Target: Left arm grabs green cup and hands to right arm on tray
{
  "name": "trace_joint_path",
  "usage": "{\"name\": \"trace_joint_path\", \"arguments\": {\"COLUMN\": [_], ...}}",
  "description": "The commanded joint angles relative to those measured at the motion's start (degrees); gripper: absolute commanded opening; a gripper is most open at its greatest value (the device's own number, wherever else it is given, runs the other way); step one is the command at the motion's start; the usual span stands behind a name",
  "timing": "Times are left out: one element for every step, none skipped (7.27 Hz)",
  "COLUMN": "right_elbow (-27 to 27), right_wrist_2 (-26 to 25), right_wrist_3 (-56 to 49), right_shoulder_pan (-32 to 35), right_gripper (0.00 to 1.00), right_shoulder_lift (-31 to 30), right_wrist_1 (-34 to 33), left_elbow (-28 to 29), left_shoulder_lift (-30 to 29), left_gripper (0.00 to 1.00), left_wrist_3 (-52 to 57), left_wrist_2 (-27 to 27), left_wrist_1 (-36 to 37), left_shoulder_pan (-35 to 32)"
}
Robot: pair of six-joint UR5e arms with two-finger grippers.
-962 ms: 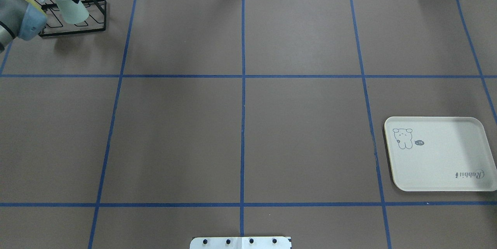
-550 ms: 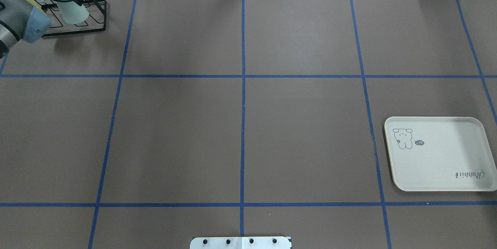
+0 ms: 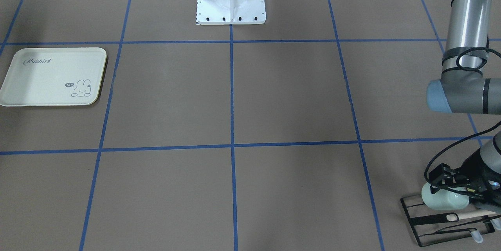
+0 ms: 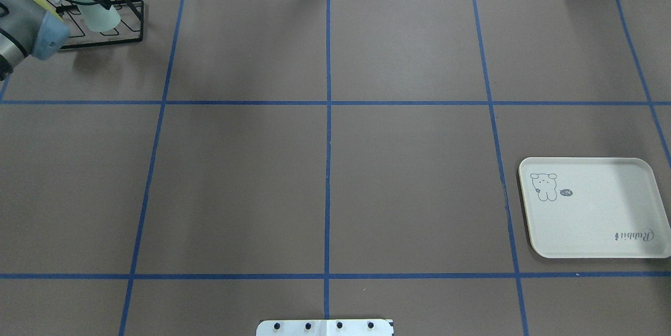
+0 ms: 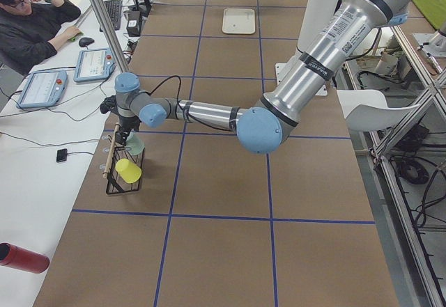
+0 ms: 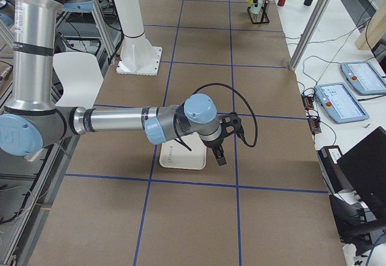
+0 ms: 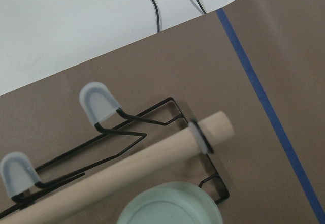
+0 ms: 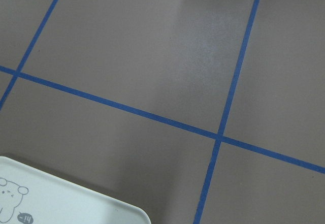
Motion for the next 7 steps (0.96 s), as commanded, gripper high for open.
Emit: {"name": "trace_joint_path", "arguments": {"right_elbow": [0.0, 0.0, 0.0, 0.0, 0.1, 0.1, 0.1], "right_wrist_2": [0.0, -0.1, -0.1, -0.1, -0.1, -0.1, -0.1], "right_wrist_3": [0.0, 0.0, 0.0, 0.0, 0.0, 0.0, 0.0], "right_shoulder_pan": [0.0, 0.0, 0.0, 0.0, 0.0, 0.0, 0.0], "right_gripper": [1.00, 1.00, 1.00, 1.00, 1.00, 1.00, 1.00], "right_shoulder_lift": [0.0, 0.0, 0.0, 0.0, 0.0, 0.0, 0.0], "right_wrist_1": [0.0, 0.0, 0.0, 0.0, 0.0, 0.0, 0.0], "left_elbow": [1.2, 2.0, 2.2, 2.2, 2.2, 2.2, 2.2], "left_shoulder_lift": [-0.6, -1.0, -1.1, -1.1, -1.0, -1.1, -1.1], "left_gripper": [0.91, 0.91, 0.91, 0.87, 0.82, 0.68, 0.56], "left_wrist_3": [0.1, 0.1, 0.1, 0.1, 0.1, 0.1, 0.2], "left_wrist_2": [0.1, 0.1, 0.1, 0.1, 0.1, 0.1, 0.0], "left_wrist_1": [0.0, 0.0, 0.0, 0.0, 0.0, 0.1, 0.0], "left_shoulder_pan": [0.0, 0.0, 0.0, 0.0, 0.0, 0.0, 0.0]}}
